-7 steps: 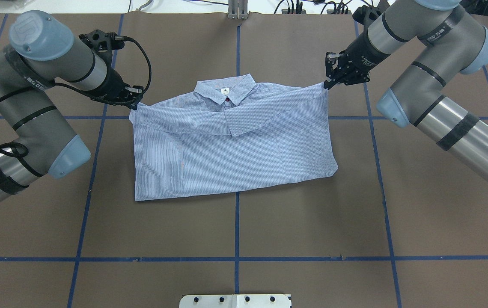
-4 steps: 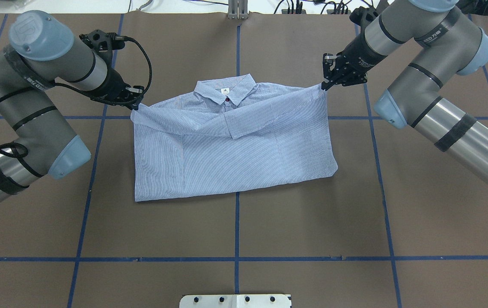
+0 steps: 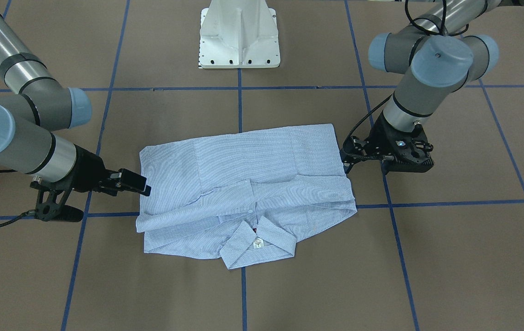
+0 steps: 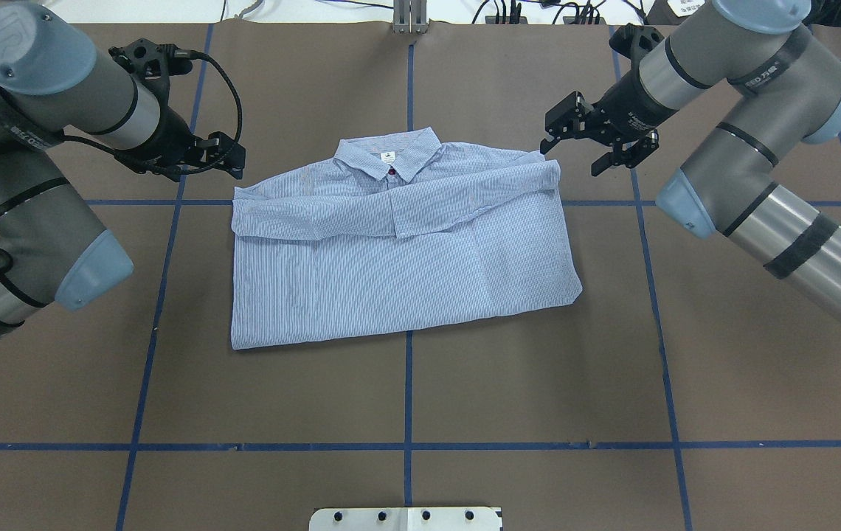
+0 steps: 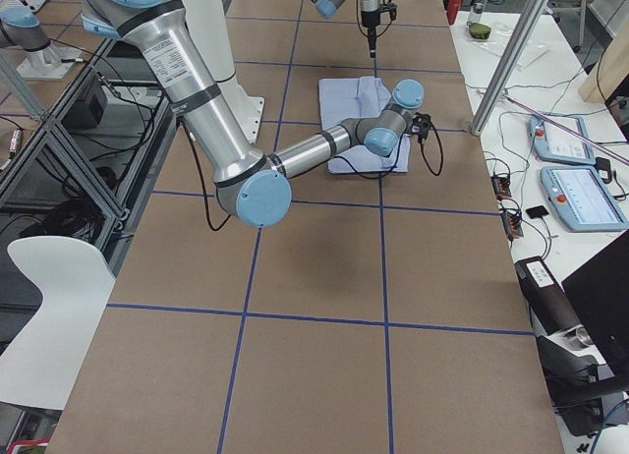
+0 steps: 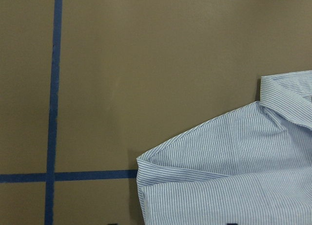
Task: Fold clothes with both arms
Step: 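Raise the left gripper away while the right gripper moves to the folded shirt's side, then grasp the folded shirt's edge with the right gripper and drag it nearer the robot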
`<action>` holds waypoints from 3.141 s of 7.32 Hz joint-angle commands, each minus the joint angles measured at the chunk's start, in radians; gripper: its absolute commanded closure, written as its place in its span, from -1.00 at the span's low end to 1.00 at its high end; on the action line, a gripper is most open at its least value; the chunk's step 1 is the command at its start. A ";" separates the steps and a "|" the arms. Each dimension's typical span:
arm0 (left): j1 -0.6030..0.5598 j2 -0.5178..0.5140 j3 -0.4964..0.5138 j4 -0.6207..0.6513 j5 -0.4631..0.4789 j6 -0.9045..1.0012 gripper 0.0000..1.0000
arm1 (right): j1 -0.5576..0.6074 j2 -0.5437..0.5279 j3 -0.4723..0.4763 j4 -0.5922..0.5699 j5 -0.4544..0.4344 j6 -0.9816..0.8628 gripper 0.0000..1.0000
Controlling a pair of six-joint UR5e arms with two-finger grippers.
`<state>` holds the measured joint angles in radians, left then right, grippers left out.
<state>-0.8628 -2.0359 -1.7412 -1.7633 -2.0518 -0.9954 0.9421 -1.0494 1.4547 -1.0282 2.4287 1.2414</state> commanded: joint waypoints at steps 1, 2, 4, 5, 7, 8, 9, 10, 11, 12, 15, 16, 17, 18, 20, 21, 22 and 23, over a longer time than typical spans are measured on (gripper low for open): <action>-0.001 0.003 -0.058 0.054 -0.002 -0.008 -0.97 | -0.106 -0.105 0.110 -0.001 -0.086 0.006 -1.00; 0.001 0.002 -0.058 0.054 -0.002 -0.009 -0.97 | -0.153 -0.136 0.118 -0.001 -0.139 0.006 -1.00; 0.001 -0.003 -0.060 0.054 -0.001 -0.012 -0.97 | -0.216 -0.179 0.127 -0.003 -0.215 0.007 -1.00; 0.001 -0.004 -0.060 0.054 -0.001 -0.014 -0.97 | -0.220 -0.182 0.128 -0.004 -0.218 0.007 -0.98; 0.001 -0.004 -0.087 0.067 -0.001 -0.031 -0.95 | -0.223 -0.195 0.128 -0.006 -0.218 0.007 -0.70; 0.001 -0.004 -0.089 0.070 -0.002 -0.031 -0.95 | -0.224 -0.196 0.128 -0.006 -0.218 0.007 -0.28; 0.001 -0.004 -0.089 0.068 -0.001 -0.031 -0.95 | -0.227 -0.195 0.128 -0.006 -0.221 0.007 -0.06; 0.001 -0.003 -0.089 0.068 -0.001 -0.031 -0.94 | -0.232 -0.196 0.128 -0.006 -0.221 0.007 -0.01; 0.001 -0.003 -0.089 0.068 0.001 -0.031 -0.94 | -0.232 -0.195 0.128 -0.006 -0.221 0.007 -0.01; 0.001 -0.004 -0.090 0.070 0.001 -0.031 -0.94 | -0.232 -0.195 0.131 -0.006 -0.221 0.007 0.03; -0.001 -0.004 -0.090 0.070 0.001 -0.032 -0.88 | -0.232 -0.214 0.159 -0.006 -0.221 0.007 1.00; -0.001 -0.004 -0.090 0.070 0.001 -0.034 -0.88 | -0.238 -0.233 0.189 -0.006 -0.215 0.007 1.00; -0.001 -0.004 -0.090 0.070 0.001 -0.034 -0.86 | -0.236 -0.245 0.216 -0.006 -0.203 0.007 1.00; -0.002 -0.004 -0.090 0.070 0.001 -0.034 -0.85 | -0.238 -0.311 0.277 0.005 -0.189 -0.006 1.00; -0.005 0.000 -0.103 0.076 0.001 -0.034 -0.85 | -0.243 -0.394 0.428 0.004 -0.102 0.001 1.00; -0.005 0.002 -0.104 0.076 0.001 -0.034 -0.85 | -0.262 -0.428 0.476 0.002 -0.090 0.007 1.00; -0.005 0.003 -0.109 0.076 0.001 -0.035 -0.85 | -0.297 -0.498 0.551 0.002 -0.088 0.007 1.00; -0.004 0.003 -0.110 0.076 0.002 -0.049 -0.85 | -0.340 -0.577 0.628 0.002 -0.073 0.007 1.00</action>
<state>-0.8679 -2.0334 -1.8485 -1.6876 -2.0505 -1.0338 0.6474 -1.5390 1.9919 -1.0261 2.3403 1.2477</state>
